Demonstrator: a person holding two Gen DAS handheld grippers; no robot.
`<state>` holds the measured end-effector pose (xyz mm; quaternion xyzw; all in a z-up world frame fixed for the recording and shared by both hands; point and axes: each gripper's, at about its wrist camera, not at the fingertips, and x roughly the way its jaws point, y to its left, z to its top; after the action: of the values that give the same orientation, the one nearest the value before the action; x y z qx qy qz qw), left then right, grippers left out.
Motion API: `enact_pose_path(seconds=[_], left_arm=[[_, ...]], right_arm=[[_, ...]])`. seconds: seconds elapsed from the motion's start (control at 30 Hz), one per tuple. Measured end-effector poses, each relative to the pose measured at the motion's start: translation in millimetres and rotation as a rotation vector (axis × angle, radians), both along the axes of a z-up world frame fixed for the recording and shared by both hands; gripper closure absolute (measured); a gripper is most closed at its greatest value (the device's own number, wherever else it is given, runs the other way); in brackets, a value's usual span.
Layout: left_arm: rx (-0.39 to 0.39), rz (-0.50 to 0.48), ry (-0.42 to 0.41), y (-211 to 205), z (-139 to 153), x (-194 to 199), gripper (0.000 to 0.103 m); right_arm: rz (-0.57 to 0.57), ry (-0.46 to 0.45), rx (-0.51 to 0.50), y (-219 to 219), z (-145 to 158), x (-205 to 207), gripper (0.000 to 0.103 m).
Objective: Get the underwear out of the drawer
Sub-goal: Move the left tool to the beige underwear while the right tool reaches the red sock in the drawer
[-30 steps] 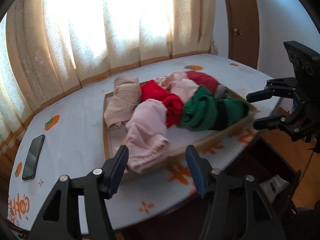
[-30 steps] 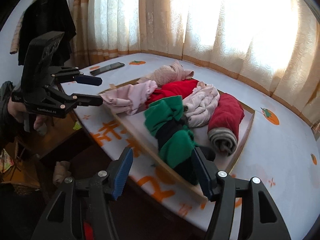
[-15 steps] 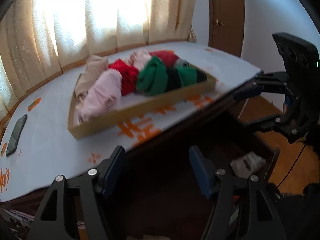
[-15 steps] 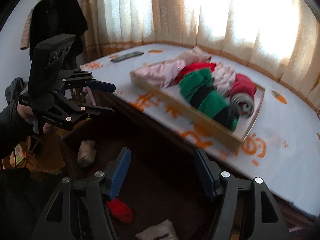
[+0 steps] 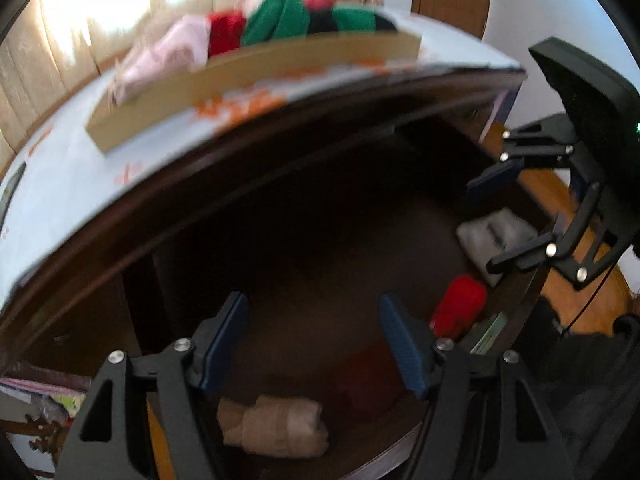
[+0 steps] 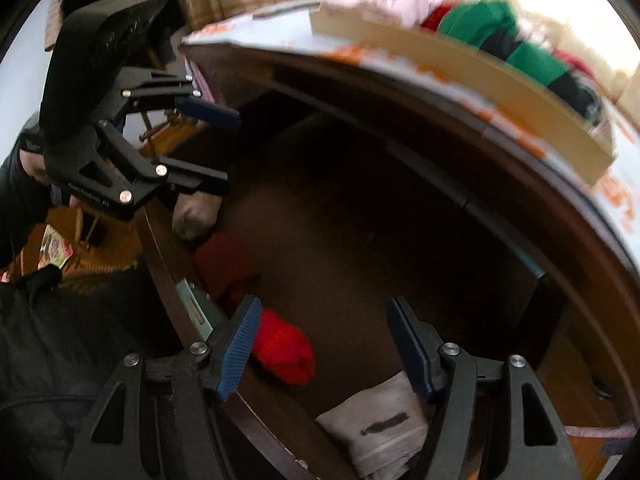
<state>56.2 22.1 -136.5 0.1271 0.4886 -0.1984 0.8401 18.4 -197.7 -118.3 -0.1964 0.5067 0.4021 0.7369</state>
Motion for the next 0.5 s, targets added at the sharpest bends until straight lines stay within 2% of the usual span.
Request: enact_pose_path(seconds=[0.27, 0.5], left_arm=[[0.063, 0.008, 0.133, 18, -18, -3, 0.034], [0.096, -0.005, 0.193, 23, -27, -7, 0.034]], right_arm=[[-0.002, 0.203, -0.058, 5, -35, 19, 0.038], [0.010, 0.373, -0.069, 11, -62, 31, 0.042]])
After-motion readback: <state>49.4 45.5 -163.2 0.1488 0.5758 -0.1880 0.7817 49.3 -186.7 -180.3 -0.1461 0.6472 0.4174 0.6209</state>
